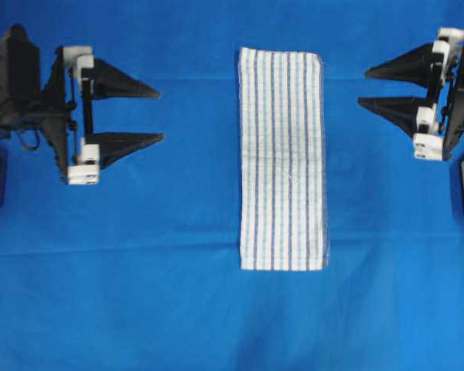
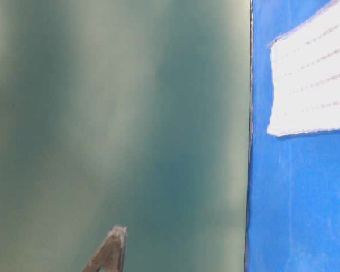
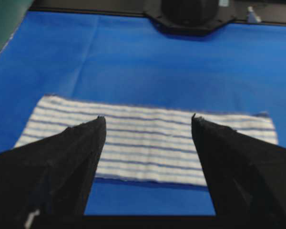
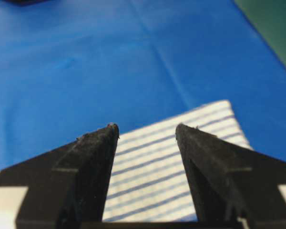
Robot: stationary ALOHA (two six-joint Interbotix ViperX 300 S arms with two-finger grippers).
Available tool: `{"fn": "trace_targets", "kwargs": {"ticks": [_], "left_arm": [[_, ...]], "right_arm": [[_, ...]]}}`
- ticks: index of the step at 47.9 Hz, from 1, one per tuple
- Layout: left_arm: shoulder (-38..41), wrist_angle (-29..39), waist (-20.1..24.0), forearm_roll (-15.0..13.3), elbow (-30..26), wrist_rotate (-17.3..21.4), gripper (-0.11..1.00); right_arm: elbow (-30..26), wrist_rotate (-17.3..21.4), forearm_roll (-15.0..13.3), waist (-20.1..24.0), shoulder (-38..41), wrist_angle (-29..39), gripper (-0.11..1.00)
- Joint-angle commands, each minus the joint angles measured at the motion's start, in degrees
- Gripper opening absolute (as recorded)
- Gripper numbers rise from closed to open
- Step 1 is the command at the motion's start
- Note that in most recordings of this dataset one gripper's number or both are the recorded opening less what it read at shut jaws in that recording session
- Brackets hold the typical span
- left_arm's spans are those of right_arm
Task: Fold the blue towel.
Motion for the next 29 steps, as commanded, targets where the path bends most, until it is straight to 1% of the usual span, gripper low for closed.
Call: {"fn": "trace_targets", "kwargs": {"ticks": [1,5,10,16,22,29], "left_arm": [[2.8,-0.5,2.2,0.0,-2.8,0.0,0.70],[6.7,-0.5,4.4,0.0,-5.0,-0.1,0.73],[12.4,-0.5,7.3,0.0,-8.3,-0.1,0.78],[21.4,-0.5,10.7,0.0,-13.1,-0.3,0.85],[30.1,-0.5,13.5,0.0,-17.8,-0.3,0.89],[39.6,-0.5,16.3,-0.1,-23.1,-0.3,0.90]], "right_arm": [[-0.9,0.1,0.1,-2.6,1.8,-0.9,0.58],[-1.1,0.1,0.1,-5.7,4.7,-1.5,0.60],[-2.4,-0.2,-0.1,-9.8,10.2,-1.9,0.64],[-4.8,-1.0,-0.2,-13.6,17.6,-1.9,0.67],[-7.7,-1.0,-1.6,-17.0,26.0,-2.5,0.67],[-10.6,-1.0,-3.0,-19.5,35.0,-4.8,0.67]]}}
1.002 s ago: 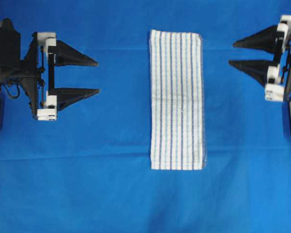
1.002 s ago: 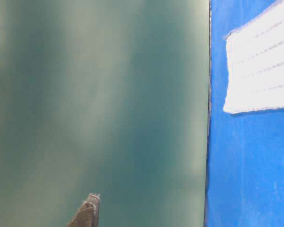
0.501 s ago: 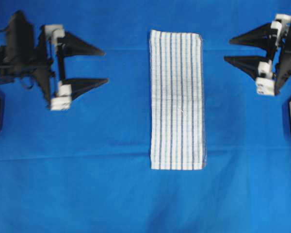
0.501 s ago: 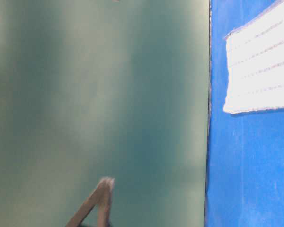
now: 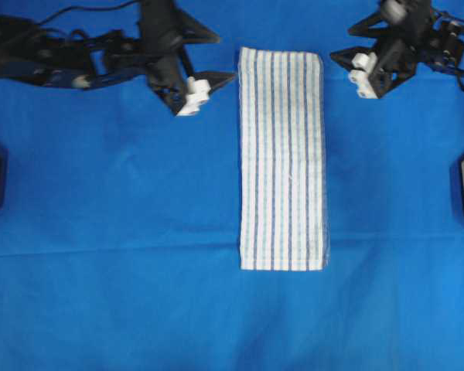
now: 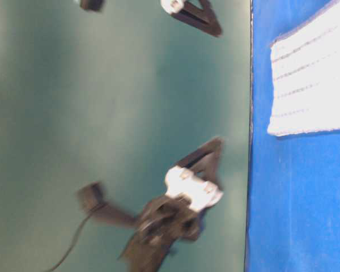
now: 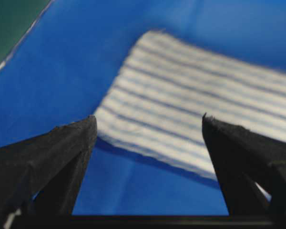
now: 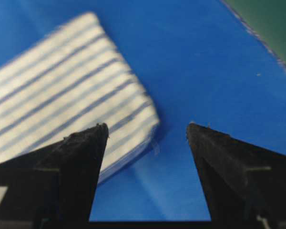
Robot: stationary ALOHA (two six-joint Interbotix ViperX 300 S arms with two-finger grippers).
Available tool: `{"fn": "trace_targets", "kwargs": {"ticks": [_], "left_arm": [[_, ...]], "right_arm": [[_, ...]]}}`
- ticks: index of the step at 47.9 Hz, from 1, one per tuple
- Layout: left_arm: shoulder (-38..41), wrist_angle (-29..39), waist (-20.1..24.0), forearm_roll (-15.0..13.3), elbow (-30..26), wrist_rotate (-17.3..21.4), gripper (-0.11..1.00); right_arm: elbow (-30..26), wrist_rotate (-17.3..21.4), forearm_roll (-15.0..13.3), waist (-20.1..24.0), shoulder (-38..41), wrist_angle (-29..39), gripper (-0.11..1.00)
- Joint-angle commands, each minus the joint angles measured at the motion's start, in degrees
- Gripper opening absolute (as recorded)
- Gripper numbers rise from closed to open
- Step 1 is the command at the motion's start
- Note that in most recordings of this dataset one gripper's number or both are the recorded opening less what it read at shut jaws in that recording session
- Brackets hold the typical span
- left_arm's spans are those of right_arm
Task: Fold the blue towel.
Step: 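Move both grippers to the strip's top corners and pinch them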
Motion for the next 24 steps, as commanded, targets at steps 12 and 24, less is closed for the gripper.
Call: {"fn": "trace_targets", "kwargs": {"ticks": [12,24], "left_arm": [[13.9,-0.4,3.1,0.1,-10.1,-0.4,0.90],[17.3,-0.2,3.8,0.1,-13.3,-0.4,0.89]], "right_arm": [[-5.4,-0.1,-1.1,-2.2,14.7,-5.8,0.67],[-6.2,-0.1,-1.1,-2.5,19.4,-7.0,0.67]]}}
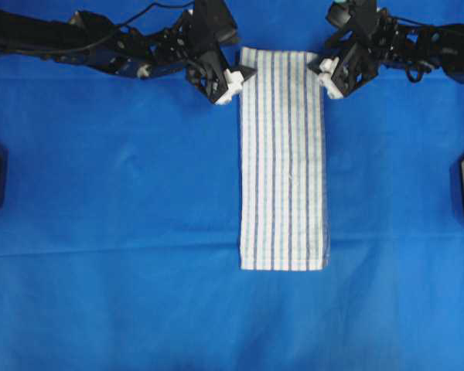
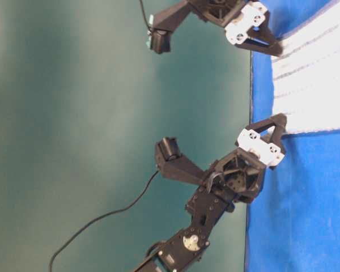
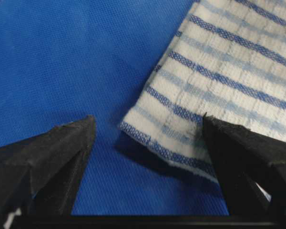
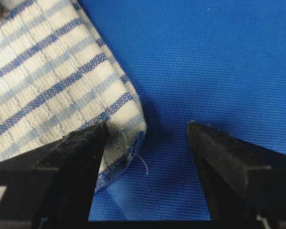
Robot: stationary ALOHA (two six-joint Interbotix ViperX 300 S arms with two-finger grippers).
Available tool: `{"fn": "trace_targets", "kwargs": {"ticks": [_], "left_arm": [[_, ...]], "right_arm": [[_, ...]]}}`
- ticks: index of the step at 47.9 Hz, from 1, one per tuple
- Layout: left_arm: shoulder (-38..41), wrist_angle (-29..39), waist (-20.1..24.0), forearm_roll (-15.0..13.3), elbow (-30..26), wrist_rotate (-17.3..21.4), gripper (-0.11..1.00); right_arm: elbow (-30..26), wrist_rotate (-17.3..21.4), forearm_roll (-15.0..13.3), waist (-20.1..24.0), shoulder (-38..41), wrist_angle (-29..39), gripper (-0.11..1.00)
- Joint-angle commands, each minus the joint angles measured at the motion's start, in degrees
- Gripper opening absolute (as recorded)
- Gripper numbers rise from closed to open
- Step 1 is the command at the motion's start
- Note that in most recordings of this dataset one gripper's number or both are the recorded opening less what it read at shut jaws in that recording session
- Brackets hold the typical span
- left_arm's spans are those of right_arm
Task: Fold the blue towel.
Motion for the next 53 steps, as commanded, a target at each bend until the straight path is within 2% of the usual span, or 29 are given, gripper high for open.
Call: {"fn": "trace_targets", "kwargs": {"ticks": [1,8,12,20,23,38,53], "left_arm": [[-0.8,-0.2,0.7,0.0,-1.6,-0.1,0.88],[-0.8,-0.1,0.8,0.0,-1.4,-0.1,0.80],[-0.6,-0.1,0.7,0.0,-1.2,0.6,0.61],[0.1,0.0,0.4,0.0,-1.1,0.6,0.14],[0.2,0.0,0.1,0.0,-1.2,0.7,0.03],[-1.1,1.0,0.1,0.0,-1.4,1.2,0.03],[-4.3,3.6,1.3,0.0,-3.5,4.4,0.03]], "right_arm": [[-1.0,0.1,-0.2,-0.2,0.0,-0.5,0.67],[-0.9,0.1,-0.2,-0.1,0.0,-0.7,0.64],[-0.8,0.1,-0.2,0.1,0.0,-1.3,0.53],[-0.4,0.2,-0.2,1.4,0.1,-2.0,0.08],[-0.4,0.3,-0.1,1.8,-0.1,-2.0,0.06],[-0.2,0.5,0.1,1.7,-1.0,-1.5,0.06],[-0.3,0.5,0.2,-0.2,-4.6,-1.3,0.06]]}}
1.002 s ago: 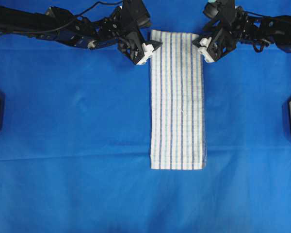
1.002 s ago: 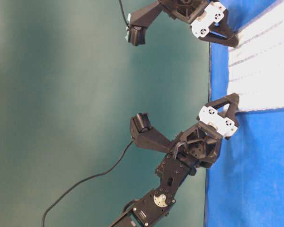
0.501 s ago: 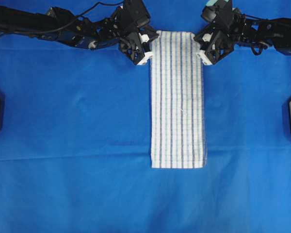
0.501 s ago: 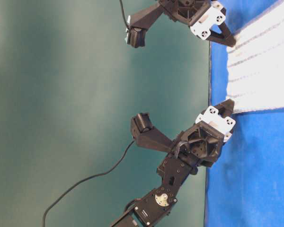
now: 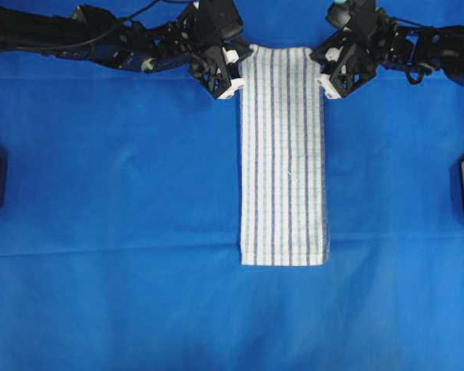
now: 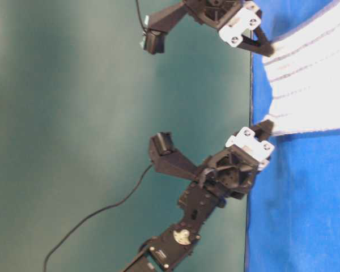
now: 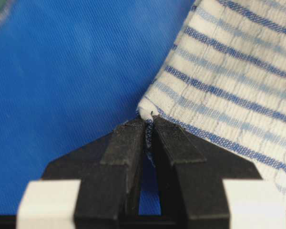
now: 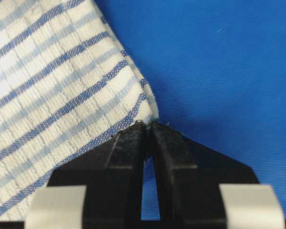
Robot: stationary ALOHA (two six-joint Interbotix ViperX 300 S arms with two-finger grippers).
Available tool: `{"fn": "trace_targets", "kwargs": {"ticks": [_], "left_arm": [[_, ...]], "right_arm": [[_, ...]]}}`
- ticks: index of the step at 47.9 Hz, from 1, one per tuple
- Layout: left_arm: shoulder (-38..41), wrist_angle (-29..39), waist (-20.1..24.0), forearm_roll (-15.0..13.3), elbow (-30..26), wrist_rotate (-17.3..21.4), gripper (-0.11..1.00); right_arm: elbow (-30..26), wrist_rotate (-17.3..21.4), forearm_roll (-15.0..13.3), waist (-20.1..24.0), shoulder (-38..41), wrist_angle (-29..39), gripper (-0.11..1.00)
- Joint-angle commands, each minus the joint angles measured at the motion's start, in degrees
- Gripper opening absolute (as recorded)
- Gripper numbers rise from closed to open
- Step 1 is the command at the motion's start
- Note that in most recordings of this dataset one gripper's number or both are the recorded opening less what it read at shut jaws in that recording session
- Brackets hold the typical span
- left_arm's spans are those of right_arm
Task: Fold the blue towel.
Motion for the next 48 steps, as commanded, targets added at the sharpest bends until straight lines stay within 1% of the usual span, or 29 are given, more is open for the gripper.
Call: {"fn": "trace_targets", "kwargs": {"ticks": [1,13,20,25,37,42,48], "left_arm": [[-2.9,0.4,0.7,0.0,-1.8,0.4,0.03],[-3.2,1.5,1.8,0.0,-3.0,0.4,0.03],[-3.6,2.1,1.6,0.0,-2.5,0.4,0.03],[-4.6,2.5,0.9,0.0,-1.7,0.4,0.03],[-10.2,2.4,-2.5,0.0,2.3,0.5,0.03],[-12.4,2.3,-4.4,0.0,4.1,0.6,0.03],[-14.9,2.4,-7.0,0.0,6.6,0.6,0.03]], "right_arm": [[-0.6,0.1,0.2,-0.5,-2.2,-0.2,0.06],[-1.1,0.1,0.2,-1.3,-2.9,0.5,0.06],[-0.9,0.3,0.2,-1.3,-3.3,0.5,0.06],[-0.1,0.5,0.2,-0.5,-5.4,0.9,0.06],[2.6,0.8,0.4,4.5,-12.6,6.2,0.06],[4.0,0.9,0.6,7.6,-15.8,7.8,0.06],[6.1,1.1,1.4,12.9,-20.1,9.6,0.06]]}}
